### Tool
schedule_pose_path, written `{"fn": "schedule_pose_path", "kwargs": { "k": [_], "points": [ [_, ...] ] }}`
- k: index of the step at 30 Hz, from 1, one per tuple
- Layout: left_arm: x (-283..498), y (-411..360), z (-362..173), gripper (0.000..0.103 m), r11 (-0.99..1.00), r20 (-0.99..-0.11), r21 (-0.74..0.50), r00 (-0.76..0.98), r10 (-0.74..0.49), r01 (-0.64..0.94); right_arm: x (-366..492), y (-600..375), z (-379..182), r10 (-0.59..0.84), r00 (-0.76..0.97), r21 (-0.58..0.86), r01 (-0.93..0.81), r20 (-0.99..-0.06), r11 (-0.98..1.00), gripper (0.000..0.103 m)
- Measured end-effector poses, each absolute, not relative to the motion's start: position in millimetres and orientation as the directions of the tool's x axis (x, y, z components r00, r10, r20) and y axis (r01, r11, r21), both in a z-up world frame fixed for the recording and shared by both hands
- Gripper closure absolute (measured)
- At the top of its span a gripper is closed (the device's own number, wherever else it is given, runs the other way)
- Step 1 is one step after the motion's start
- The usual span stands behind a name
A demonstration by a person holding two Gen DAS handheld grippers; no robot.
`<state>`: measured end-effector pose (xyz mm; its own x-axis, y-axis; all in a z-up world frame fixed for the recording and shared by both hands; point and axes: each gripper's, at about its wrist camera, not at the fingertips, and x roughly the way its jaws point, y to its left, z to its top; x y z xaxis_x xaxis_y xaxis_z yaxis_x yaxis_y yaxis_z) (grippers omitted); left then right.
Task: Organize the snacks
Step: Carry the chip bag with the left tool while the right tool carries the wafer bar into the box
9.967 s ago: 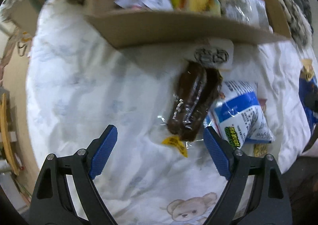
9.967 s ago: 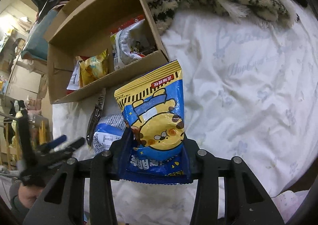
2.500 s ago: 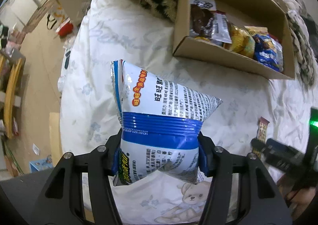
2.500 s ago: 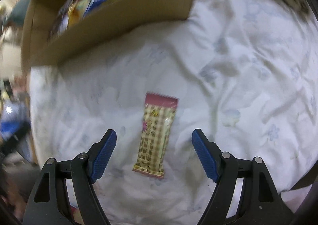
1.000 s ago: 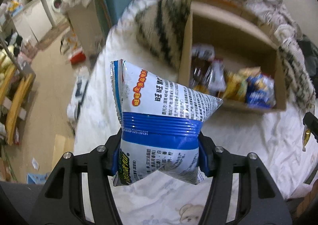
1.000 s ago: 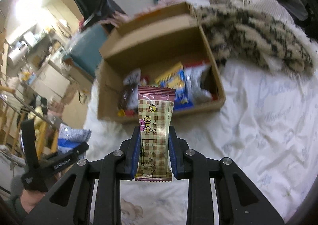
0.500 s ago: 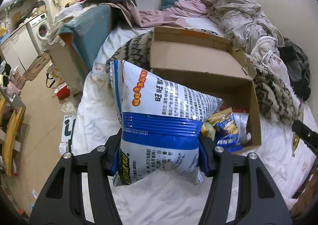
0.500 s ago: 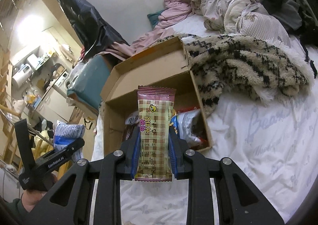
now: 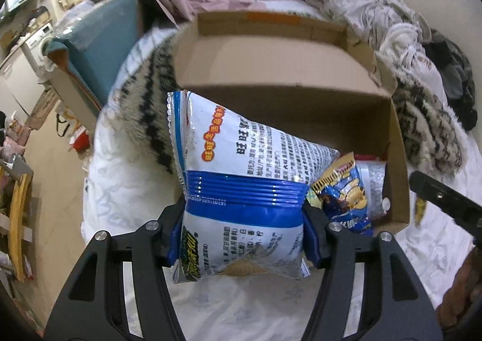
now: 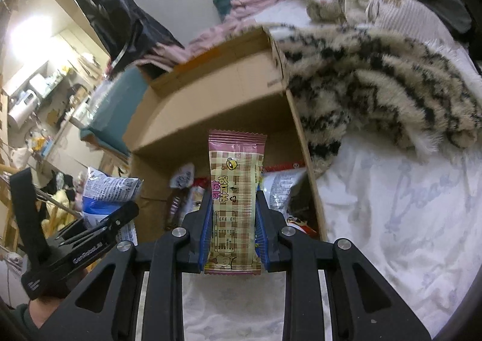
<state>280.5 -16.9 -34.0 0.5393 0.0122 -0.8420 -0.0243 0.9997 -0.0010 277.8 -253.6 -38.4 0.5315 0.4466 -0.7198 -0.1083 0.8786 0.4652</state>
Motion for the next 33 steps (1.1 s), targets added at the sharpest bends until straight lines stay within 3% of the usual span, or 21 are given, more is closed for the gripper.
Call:
{"fn": "schedule_pose_path", "kwargs": {
  "k": [10,15,20,22,23,24,26,33],
  "points": [
    [292.0,-20.0,-57.9,0.039,0.999,-0.855,-0.019,0.518,0.002,-0.036,289.3,-248.3,-66.4,0.403,0.473,0.421,-0.074,-0.783,0.904,0.076],
    [291.9,-15.7,-58.0,0.019,0.998,-0.854,-0.051,0.519,-0.026,-0.033,290.0,-250.5,-69.1,0.412,0.469,0.437,-0.060,-0.781,0.897,0.073],
    [285.7,-13.5,-51.4,0.014,0.999,-0.851,-0.039,0.524,-0.016,-0.032,288.4,-250.8,-63.4,0.428,0.487,0.453,-0.073,-0.762,0.889,0.073],
    [282.4,-12.4,-48.7,0.014,0.998,-0.849,-0.045,0.527,-0.022,-0.032,287.8,-250.1,-60.2,0.433,0.490,0.457,-0.078,-0.757,0.886,0.069],
    [280.1,-11.4,-46.4,0.014,0.998,-0.846,-0.049,0.533,-0.023,-0.034,287.5,-250.0,-58.5,0.423,0.495,0.448,-0.074,-0.759,0.891,0.061],
    [277.4,-10.3,-43.4,0.014,0.998,-0.842,-0.051,0.539,-0.023,-0.037,286.4,-250.7,-56.2,0.420,0.503,0.447,-0.073,-0.756,0.892,0.046],
    [272.8,-8.2,-37.8,0.014,0.998,-0.835,-0.056,0.550,-0.026,-0.037,283.4,-252.9,-50.3,0.416,0.527,0.450,-0.069,-0.741,0.890,0.030],
    [244.6,3.1,-5.6,0.014,0.996,-0.780,-0.078,0.625,-0.038,-0.036,258.2,-252.5,-16.9,0.404,0.587,0.432,-0.099,-0.702,0.896,0.026]
  ]
}}
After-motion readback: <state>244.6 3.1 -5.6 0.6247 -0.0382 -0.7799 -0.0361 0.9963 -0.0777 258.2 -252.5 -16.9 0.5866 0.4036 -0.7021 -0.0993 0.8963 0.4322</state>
